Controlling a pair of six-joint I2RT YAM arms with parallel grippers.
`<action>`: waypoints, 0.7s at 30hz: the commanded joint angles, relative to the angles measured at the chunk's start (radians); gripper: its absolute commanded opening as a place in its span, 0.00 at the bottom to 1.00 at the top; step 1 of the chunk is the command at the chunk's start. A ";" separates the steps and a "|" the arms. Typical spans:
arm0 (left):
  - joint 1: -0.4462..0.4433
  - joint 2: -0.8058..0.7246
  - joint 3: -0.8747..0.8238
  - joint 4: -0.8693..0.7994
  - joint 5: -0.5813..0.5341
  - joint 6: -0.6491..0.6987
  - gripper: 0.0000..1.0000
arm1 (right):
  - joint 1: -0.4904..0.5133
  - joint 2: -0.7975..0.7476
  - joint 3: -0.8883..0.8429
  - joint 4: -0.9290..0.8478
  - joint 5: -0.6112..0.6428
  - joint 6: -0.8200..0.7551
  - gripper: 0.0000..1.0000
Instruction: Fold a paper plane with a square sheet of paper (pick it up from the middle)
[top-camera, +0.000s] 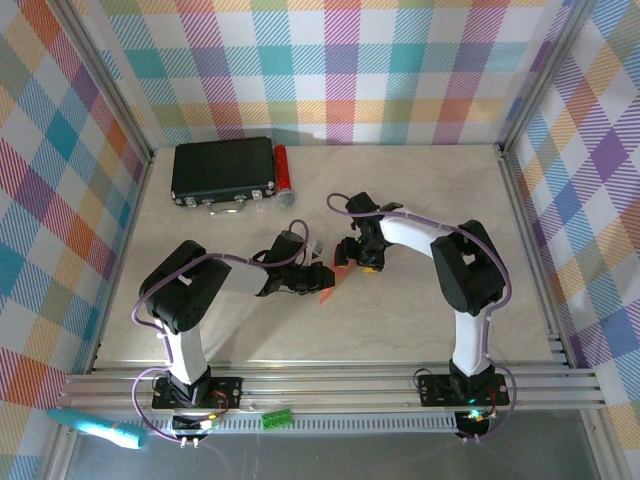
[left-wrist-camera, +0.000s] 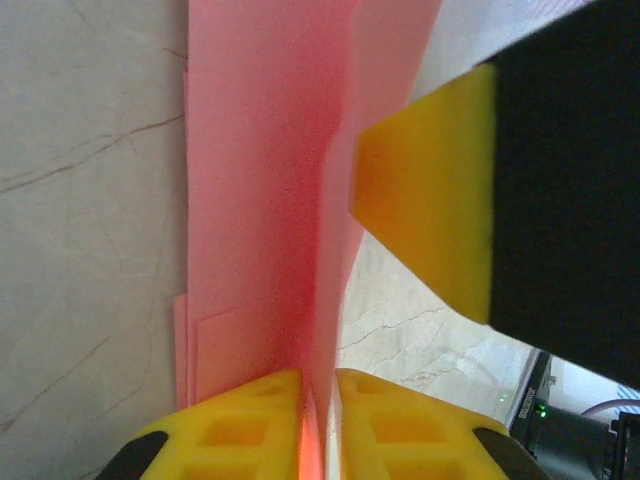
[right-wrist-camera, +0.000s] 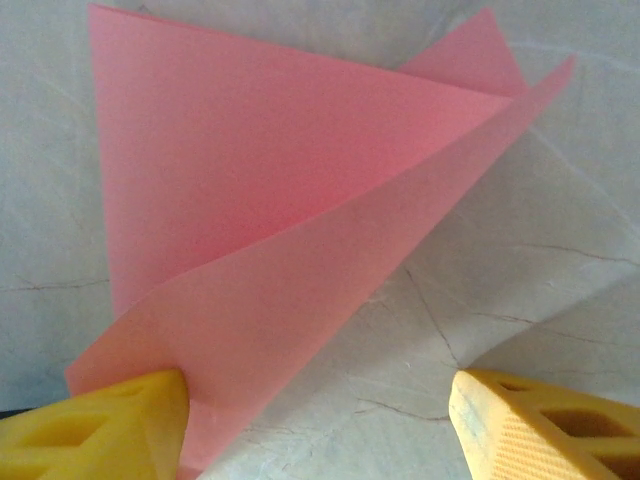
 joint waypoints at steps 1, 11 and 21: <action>0.012 -0.024 -0.024 -0.037 -0.007 0.005 0.19 | 0.012 0.120 -0.033 0.060 0.043 0.006 0.72; 0.011 -0.108 -0.039 -0.154 -0.056 0.046 0.28 | 0.012 0.125 -0.033 0.061 0.028 0.010 0.71; -0.001 -0.152 -0.045 -0.249 -0.097 0.076 0.28 | 0.012 0.127 -0.035 0.062 0.018 0.015 0.71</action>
